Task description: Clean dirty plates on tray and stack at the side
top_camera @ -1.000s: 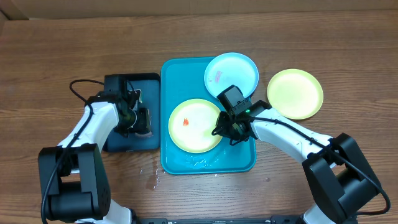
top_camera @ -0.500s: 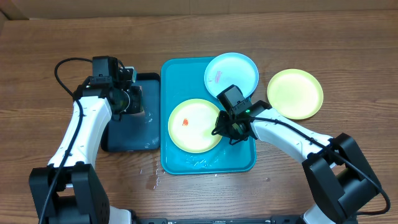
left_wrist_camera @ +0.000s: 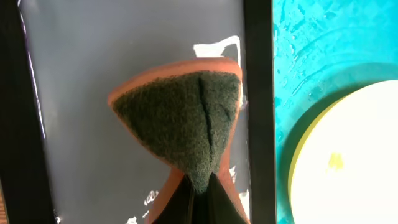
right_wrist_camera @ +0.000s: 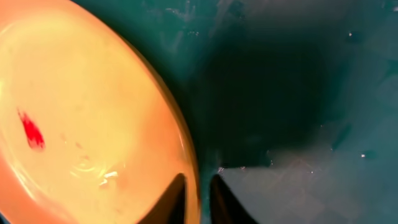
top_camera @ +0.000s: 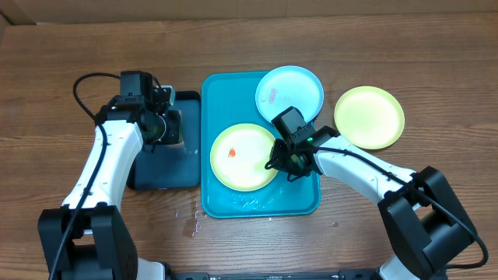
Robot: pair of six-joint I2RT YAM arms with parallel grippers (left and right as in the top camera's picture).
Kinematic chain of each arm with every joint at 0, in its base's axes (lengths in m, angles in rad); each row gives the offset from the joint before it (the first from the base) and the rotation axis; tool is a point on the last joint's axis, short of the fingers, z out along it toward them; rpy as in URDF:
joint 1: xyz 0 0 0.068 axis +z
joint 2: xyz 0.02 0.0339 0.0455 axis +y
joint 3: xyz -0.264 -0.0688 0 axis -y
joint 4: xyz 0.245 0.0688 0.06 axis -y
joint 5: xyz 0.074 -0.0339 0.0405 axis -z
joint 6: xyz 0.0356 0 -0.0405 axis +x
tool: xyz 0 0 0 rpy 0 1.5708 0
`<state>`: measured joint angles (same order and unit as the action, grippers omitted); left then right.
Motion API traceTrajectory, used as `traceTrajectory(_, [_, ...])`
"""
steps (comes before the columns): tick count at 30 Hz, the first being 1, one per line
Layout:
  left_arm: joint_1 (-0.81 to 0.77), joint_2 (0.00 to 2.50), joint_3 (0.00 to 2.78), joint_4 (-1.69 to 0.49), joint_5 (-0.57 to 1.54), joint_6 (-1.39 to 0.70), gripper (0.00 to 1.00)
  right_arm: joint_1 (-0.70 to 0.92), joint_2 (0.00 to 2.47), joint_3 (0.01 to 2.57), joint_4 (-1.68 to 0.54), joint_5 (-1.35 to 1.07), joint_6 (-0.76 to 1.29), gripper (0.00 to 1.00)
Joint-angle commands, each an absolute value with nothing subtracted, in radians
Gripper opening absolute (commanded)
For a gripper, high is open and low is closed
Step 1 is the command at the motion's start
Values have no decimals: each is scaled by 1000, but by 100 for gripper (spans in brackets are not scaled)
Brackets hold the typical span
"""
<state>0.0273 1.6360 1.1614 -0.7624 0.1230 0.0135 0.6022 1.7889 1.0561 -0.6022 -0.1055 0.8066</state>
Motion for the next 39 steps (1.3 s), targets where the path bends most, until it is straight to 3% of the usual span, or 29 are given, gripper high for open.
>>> traceTrajectory(1, [21,1615,1181,-758,129,20,4,600,1793,1046,-598,-90,811,4])
traceTrajectory(26, [20,1619,1406,-971,-79,9,4,600,1793,1046,-584,-89,811,4])
traceTrajectory(39, [18,1808,1382,-1028,-80,-54,4,600,1793,1046,-573,-86,811,4])
